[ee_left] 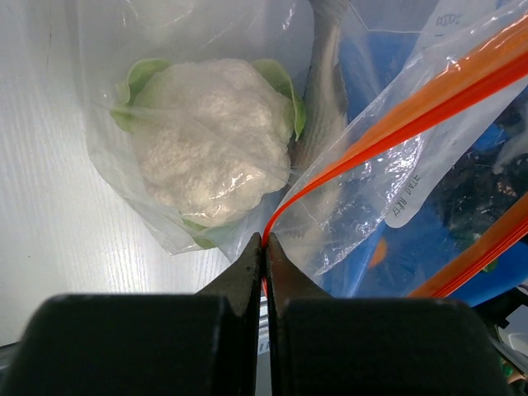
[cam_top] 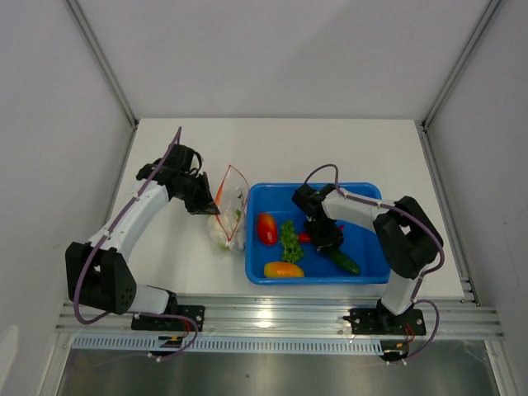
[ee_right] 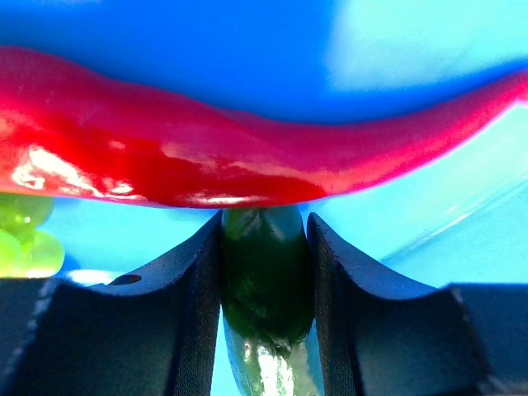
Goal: Place the food in the zip-top bag and seal the zipper
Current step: Pick up the fake vegetable from the bin, then place the fake vegetable in the zipper food storage bag.
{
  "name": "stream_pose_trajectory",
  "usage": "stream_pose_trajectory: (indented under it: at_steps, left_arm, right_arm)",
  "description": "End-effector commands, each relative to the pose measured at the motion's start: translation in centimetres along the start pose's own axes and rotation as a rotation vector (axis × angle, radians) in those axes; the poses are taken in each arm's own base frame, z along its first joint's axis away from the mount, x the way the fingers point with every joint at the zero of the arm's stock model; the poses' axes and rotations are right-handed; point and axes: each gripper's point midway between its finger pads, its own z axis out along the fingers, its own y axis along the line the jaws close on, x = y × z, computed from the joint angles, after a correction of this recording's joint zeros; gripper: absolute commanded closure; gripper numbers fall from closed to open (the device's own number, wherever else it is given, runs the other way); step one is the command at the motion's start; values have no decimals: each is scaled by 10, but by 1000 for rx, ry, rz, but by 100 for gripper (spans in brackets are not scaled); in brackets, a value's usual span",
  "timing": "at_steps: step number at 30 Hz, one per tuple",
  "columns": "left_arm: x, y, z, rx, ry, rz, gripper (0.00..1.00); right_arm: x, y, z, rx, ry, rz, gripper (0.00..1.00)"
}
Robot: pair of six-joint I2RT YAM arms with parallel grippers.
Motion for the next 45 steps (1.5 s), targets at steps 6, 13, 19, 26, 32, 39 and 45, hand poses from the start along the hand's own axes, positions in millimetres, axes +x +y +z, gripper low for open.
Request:
stream_pose_trajectory:
  at_steps: [6,13,19,26,32,39,45]
  left_arm:
    - [-11,-9,-9,26,-28,30,99]
    - [-14,-15,-18,40,-45,46,99]
    - [-9,-19,-21,72,-32,58,99]
    - [-3,-22,-22,106,-24,69,100]
    - [-11,-33,-25,155,-58,61,99]
    - [-22,-48,-24,212,-79,33,99]
    - [-27,-55,-30,229,-99,30,100]
  right_arm:
    - [-40,-11,-32,29,-184,89,90]
    - [-62,-1,-86,-65,-303,134,100]
    - [-100,19,-142,-214,-465,165,100]
    - [-161,42,-223,-384,-682,163,100]
    - [-213,79,-267,-599,-755,219,100]
    - [-240,112,-286,-829,-731,397,100]
    - [-252,117,-285,-877,-708,552,100]
